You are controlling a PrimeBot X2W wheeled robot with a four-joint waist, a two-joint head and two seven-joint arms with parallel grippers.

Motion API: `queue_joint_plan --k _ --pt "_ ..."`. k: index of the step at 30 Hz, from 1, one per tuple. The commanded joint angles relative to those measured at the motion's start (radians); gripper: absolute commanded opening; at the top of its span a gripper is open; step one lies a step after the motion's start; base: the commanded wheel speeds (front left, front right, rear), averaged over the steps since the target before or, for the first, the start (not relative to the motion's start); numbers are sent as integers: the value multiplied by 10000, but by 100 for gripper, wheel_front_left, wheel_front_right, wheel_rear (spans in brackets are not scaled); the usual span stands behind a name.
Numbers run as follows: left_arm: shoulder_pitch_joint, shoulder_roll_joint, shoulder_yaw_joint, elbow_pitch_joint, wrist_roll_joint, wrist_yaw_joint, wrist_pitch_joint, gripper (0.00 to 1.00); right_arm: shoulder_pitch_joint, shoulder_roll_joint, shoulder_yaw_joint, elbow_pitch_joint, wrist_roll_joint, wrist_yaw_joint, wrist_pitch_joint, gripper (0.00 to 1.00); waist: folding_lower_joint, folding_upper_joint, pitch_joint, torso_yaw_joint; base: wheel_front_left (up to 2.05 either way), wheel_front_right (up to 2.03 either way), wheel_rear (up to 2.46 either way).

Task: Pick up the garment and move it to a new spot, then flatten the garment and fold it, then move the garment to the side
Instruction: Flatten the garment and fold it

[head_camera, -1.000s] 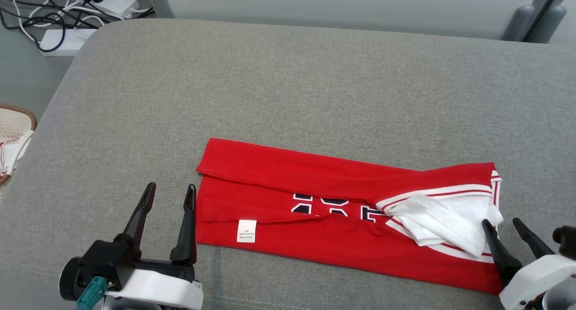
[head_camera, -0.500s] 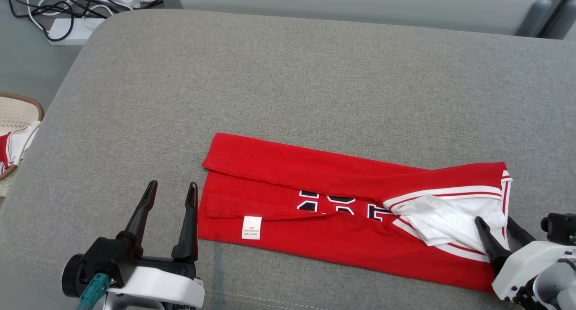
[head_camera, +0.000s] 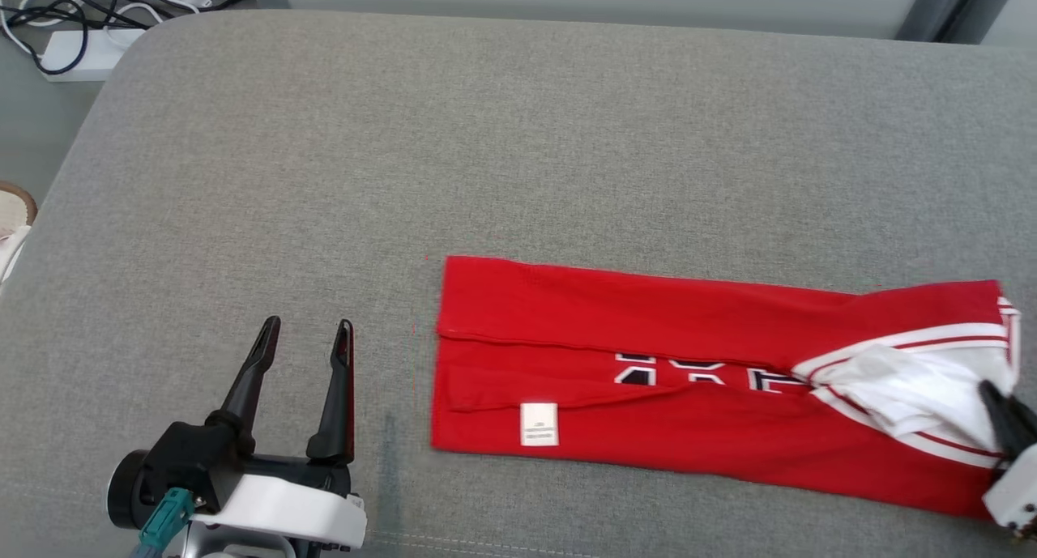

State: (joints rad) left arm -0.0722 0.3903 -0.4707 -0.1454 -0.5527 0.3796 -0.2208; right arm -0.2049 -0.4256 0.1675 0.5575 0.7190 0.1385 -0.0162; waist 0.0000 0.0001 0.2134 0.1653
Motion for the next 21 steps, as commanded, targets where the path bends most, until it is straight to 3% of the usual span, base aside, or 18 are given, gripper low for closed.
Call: queue_joint_plan --k 1,8,12,21 --pt "-521 212 394 -228 85 24 -88 100 287 -581 -166 10 147 -78 -214 0 0 -1 40 -91 0 0 0" --pt "-601 287 422 -270 111 66 -59 100 317 -1216 -649 -217 177 -78 -283 0 0 -1 188 -527 0 0 0" --pt "-737 321 388 -306 152 62 -9 100 118 -901 -241 -1558 568 -78 177 0 0 -1 272 -721 0 0 0" --pt "-851 368 304 -344 214 81 68 100 -116 155 622 -5946 1341 -78 1538 0 0 -1 359 -813 0 0 0"
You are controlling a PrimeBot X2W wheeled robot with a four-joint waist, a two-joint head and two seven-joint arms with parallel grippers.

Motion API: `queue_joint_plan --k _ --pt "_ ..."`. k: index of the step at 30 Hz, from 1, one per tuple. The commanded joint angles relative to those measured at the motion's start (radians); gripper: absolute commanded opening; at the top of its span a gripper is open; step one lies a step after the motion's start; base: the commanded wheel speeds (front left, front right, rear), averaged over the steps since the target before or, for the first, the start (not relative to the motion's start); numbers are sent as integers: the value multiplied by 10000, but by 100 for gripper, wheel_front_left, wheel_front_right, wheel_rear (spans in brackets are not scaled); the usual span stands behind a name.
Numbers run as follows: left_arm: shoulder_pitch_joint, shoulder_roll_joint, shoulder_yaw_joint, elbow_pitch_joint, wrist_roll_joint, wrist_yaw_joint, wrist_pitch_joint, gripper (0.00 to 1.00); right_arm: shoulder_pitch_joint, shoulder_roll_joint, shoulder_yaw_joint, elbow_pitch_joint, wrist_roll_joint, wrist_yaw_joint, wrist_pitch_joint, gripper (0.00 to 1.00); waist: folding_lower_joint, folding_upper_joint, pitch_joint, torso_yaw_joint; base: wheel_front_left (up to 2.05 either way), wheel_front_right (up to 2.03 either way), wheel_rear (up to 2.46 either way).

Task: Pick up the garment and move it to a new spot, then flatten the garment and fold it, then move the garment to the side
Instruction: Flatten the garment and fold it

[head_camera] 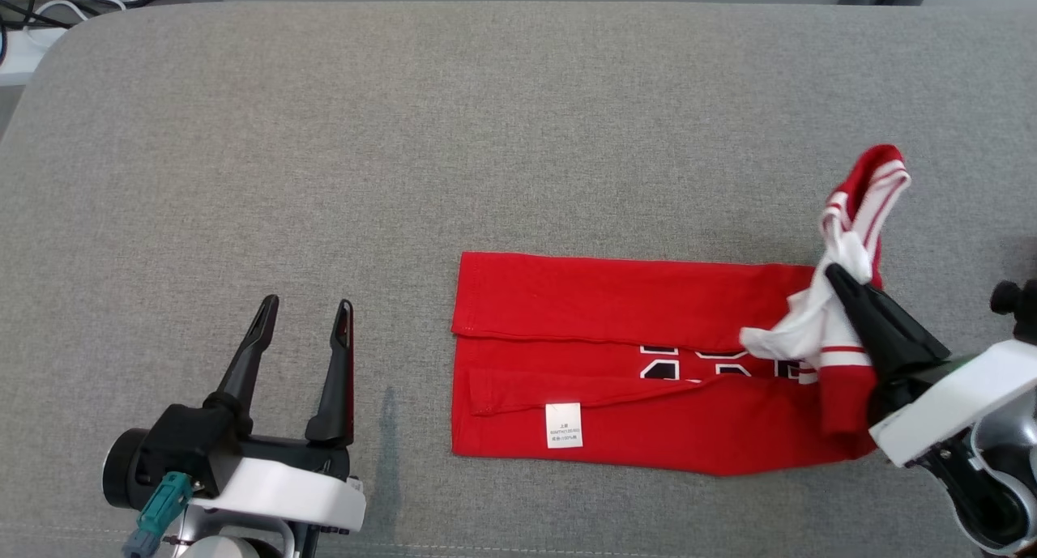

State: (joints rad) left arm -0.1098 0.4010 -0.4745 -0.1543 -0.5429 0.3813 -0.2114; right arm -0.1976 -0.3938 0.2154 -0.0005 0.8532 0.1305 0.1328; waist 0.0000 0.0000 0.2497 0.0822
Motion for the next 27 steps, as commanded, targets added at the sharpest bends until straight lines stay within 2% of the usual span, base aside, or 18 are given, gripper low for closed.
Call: queue_joint_plan --k 1,4,8,15,25,26,27 --pt "-499 262 324 -249 122 53 -16 100 -249 14 288 -715 44 2 190 0 0 0 -8 46 0 0 0" --pt "-545 274 274 -220 140 24 -4 100 -521 608 887 -1365 102 2 602 0 0 0 -27 151 0 0 0" --pt "-597 205 204 -160 112 -18 -14 100 -920 1286 1951 -1270 -12 2 1082 0 0 0 -49 368 0 0 0" --pt "-681 138 129 -13 96 -93 -67 100 -1605 2020 3298 -172 -242 2 968 0 0 0 -60 806 0 0 0" --pt "-810 18 -43 154 97 -206 -110 100 -2563 2607 4113 2025 -732 2 272 0 0 0 41 1100 0 0 0" --pt "-830 13 -51 164 99 -213 -114 100 -2649 2658 4219 2214 -710 2 239 21 0 0 67 1112 0 0 0" --pt "-846 11 -57 177 101 -216 -116 100 -2739 2692 4304 2427 -737 2 216 48 0 0 87 1114 0 0 0"
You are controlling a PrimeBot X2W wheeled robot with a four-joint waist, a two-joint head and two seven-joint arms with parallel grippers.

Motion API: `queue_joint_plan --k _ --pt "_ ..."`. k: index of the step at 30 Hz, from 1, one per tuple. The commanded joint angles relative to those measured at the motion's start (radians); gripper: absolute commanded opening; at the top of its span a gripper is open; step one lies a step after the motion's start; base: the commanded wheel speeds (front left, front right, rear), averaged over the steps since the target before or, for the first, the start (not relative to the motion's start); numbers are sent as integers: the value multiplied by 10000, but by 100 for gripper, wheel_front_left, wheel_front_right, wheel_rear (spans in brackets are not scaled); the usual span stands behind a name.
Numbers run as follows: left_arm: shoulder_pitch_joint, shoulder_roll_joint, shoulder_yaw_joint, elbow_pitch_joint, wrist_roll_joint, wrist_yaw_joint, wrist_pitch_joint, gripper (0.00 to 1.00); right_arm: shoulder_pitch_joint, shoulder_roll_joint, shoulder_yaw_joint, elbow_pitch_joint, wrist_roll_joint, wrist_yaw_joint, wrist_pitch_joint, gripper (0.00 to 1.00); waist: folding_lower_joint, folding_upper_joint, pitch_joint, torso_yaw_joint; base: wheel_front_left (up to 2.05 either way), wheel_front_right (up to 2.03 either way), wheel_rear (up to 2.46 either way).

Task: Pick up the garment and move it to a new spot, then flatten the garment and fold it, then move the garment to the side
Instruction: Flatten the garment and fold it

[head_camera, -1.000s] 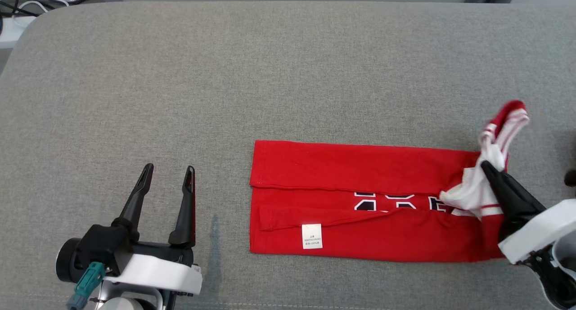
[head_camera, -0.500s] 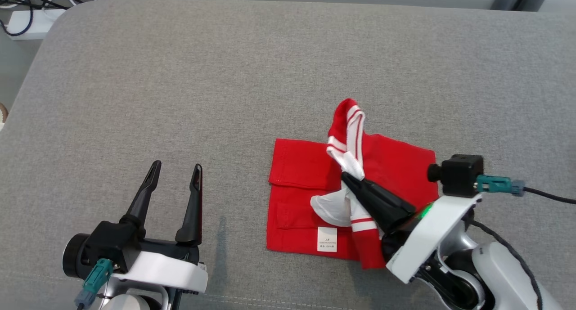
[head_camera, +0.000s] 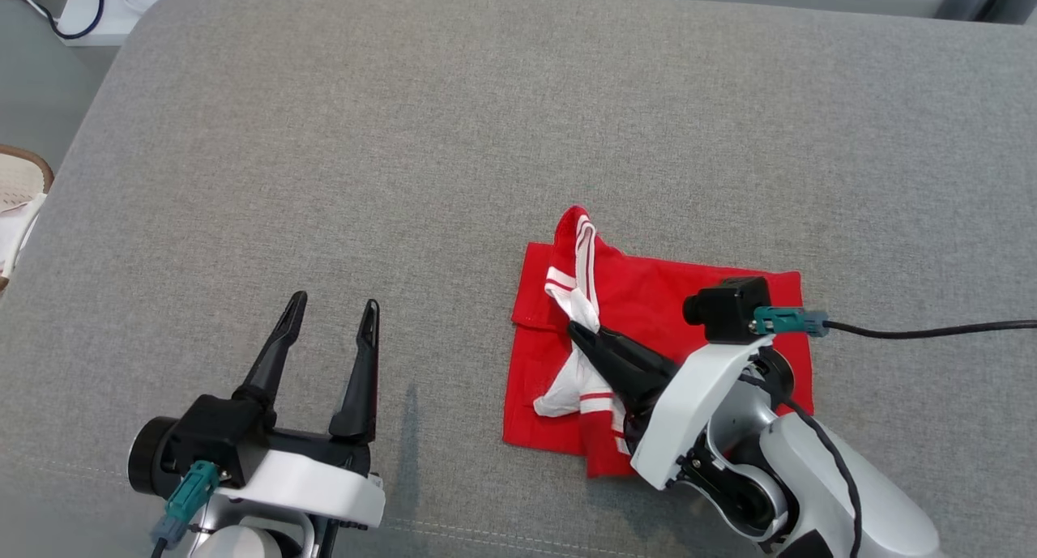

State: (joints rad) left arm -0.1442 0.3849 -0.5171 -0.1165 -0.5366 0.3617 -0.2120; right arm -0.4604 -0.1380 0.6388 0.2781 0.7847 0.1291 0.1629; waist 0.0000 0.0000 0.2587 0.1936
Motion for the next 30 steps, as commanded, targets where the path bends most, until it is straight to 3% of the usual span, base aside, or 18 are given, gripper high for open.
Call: queue_joint_plan --k 1,7,12,17,22,30 --pt "-520 169 361 -190 37 -27 -112 100 -221 171 147 -199 -114 16 -189 100 0 0 19 2 0 0 0" --pt "-619 140 351 -119 34 -27 -130 100 -694 358 635 -190 635 16 -676 100 0 0 125 -32 0 0 0" --pt "-624 167 402 -60 34 11 -160 100 -1031 -462 27 -1193 843 16 -1786 100 0 0 120 -145 0 0 0" --pt "-522 277 581 -57 -38 121 -166 100 -682 -1718 -1330 -1849 -4 16 -2845 100 0 0 24 -355 0 0 0" --pt "-440 472 859 -106 -145 239 -136 100 425 -2507 -2817 -1889 -1303 16 -3541 100 0 0 -94 -588 0 0 0" --pt "-91 708 1283 -131 -421 372 -161 100 2539 -2150 -4248 -1792 -3042 16 -4083 100 0 0 -413 -1022 0 0 0"
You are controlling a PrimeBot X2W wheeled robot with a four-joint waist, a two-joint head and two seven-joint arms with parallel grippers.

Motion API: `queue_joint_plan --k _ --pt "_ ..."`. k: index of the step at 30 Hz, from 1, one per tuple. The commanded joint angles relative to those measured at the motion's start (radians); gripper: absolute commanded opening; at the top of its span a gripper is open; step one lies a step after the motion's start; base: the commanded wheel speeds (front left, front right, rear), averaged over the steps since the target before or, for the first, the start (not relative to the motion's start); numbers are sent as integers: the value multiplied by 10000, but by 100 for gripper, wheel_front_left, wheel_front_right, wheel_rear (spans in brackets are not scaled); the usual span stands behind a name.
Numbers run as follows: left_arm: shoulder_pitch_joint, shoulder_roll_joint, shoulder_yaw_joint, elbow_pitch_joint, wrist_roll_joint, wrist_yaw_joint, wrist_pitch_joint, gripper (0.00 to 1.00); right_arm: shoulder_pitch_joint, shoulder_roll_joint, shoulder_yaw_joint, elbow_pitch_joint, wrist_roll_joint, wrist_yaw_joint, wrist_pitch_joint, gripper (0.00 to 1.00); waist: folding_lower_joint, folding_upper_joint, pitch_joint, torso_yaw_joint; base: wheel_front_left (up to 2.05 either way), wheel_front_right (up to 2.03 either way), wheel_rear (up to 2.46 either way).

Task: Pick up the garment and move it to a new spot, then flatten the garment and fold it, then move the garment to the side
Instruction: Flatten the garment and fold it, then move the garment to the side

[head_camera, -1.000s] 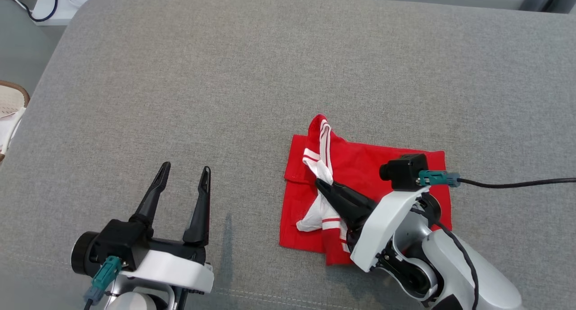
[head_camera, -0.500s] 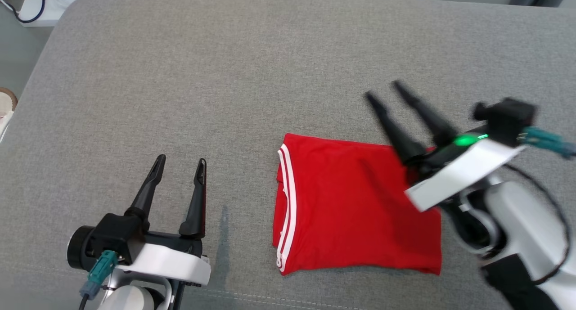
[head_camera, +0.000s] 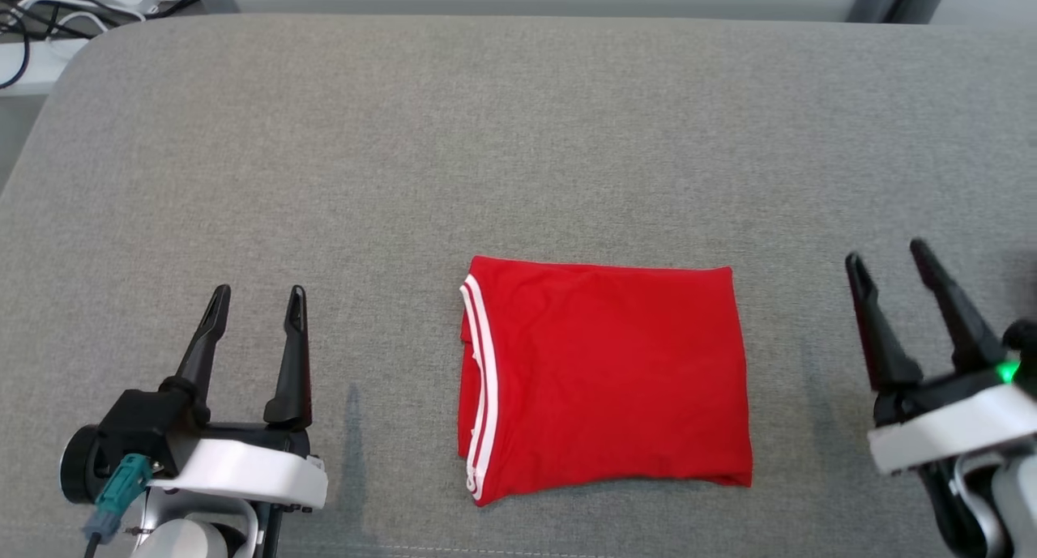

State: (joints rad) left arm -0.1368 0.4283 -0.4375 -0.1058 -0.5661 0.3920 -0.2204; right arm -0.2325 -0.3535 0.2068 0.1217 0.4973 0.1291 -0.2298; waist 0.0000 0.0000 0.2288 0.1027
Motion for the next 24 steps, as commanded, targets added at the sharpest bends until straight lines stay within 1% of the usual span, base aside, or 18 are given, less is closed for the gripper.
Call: queue_joint_plan --k 1,4,8,10,12,18,20,22,24 --pt "-101 291 573 -234 -184 76 -99 100 486 106 0 -245 -315 16 -184 100 0 0 -170 -170 0 0 0" --pt "130 312 866 -199 -447 41 -164 100 1062 410 -178 -241 -588 16 -240 100 0 0 -335 -281 0 0 0" --pt "387 292 1190 -139 -720 -8 -233 100 1381 589 -229 -176 -673 16 -273 100 0 0 -517 -328 0 0 0" --pt "502 318 1361 -108 -806 -129 -282 100 1509 654 -243 -96 -678 16 -288 100 0 0 -640 -294 0 0 0" --pt "545 400 1442 23 -803 -360 -321 100 1605 704 -221 -15 -658 16 -297 100 0 0 -753 -217 0 0 0" --pt "270 886 1544 645 -479 -1303 -387 100 1715 644 -15 247 -594 16 -311 100 0 0 -1019 56 0 0 0" --pt "217 945 1564 843 -341 -1484 -397 100 1706 597 66 355 -579 16 -313 100 0 0 -1061 87 0 0 0" --pt "144 890 1609 975 -125 -1643 -406 100 1681 548 100 502 -557 16 -315 100 0 0 -1079 119 0 0 0" --pt "124 810 1701 983 18 -1709 -409 100 1672 532 99 581 -536 16 -316 100 0 0 -1071 131 0 0 0"
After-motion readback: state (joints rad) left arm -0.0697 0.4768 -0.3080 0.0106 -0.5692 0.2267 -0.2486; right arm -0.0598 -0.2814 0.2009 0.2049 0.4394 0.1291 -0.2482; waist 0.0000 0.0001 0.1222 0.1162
